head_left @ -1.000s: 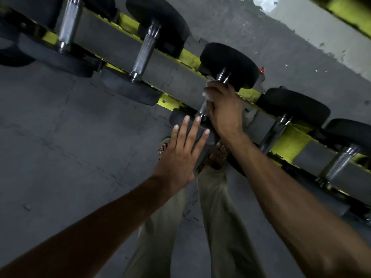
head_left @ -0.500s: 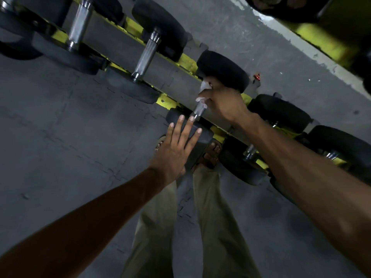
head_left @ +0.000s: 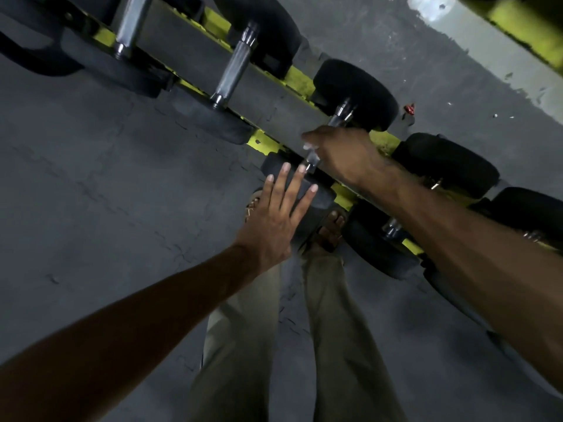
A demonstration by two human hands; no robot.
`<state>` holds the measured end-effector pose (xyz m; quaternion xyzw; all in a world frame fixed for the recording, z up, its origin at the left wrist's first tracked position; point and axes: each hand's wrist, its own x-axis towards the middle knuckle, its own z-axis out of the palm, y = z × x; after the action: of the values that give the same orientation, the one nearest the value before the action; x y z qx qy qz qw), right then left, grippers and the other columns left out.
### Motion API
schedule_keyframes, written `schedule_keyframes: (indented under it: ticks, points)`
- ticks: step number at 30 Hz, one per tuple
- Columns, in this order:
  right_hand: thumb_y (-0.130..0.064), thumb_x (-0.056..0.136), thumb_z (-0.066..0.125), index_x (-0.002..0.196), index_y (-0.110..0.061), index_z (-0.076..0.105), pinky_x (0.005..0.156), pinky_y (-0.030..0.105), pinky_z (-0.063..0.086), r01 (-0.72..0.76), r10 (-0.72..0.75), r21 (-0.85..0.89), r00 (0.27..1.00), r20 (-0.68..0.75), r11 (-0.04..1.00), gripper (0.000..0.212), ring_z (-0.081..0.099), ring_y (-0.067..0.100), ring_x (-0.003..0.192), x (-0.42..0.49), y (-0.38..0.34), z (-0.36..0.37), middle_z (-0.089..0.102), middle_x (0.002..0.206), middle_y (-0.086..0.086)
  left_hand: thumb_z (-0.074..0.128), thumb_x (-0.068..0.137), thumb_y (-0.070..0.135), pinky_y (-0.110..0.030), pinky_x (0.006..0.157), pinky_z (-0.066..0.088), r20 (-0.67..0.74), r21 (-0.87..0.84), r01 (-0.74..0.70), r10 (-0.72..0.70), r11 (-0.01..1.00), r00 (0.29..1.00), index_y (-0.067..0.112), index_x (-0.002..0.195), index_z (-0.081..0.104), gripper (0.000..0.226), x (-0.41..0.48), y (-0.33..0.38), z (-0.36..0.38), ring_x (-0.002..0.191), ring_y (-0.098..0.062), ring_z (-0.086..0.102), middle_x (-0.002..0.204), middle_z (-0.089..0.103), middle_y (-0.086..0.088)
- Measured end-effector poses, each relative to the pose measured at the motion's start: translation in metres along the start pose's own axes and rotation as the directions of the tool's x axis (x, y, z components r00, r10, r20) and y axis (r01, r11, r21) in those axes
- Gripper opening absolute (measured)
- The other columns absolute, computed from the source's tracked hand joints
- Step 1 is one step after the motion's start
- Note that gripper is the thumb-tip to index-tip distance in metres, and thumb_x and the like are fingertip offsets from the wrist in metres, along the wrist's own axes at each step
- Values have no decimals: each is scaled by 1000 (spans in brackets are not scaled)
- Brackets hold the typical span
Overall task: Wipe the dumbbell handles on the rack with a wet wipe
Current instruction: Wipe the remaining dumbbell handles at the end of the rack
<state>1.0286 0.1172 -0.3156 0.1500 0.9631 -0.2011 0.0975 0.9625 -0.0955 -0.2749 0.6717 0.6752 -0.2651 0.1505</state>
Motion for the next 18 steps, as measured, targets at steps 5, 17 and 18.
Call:
schedule_keyframes:
  ticks: [5, 17, 18]
  points:
    - [-24, 98, 50, 100, -15, 65, 59, 32, 33, 98, -102, 40, 990, 100, 994, 18, 67, 34, 83, 2, -21, 11, 68, 97, 9, 51, 88, 75, -61, 125, 17, -20, -6, -36, 35, 999, 999, 1, 160, -24, 128, 0, -5, 2, 154, -59, -9, 162, -24, -40]
    - [-28, 91, 50, 107, -12, 70, 66, 41, 55, -143, 145, 52, 989, -24, 988, 30, 67, 35, 91, -9, -22, 9, 62, 118, 11, 63, 87, 61, -63, 126, 14, -93, -50, -232, 227, 971, 969, 7, 163, -20, 124, 2, -36, 11, 155, -57, -12, 164, -25, -36]
    - [-21, 90, 55, 106, -10, 69, 63, 40, 54, -166, 168, 39, 985, -46, 985, 24, 66, 37, 86, -9, -22, 9, 59, 118, 14, 64, 87, 61, -63, 126, 15, -91, -48, -263, 258, 964, 962, 8, 164, -19, 125, 3, -41, 12, 155, -56, -12, 164, -25, -35]
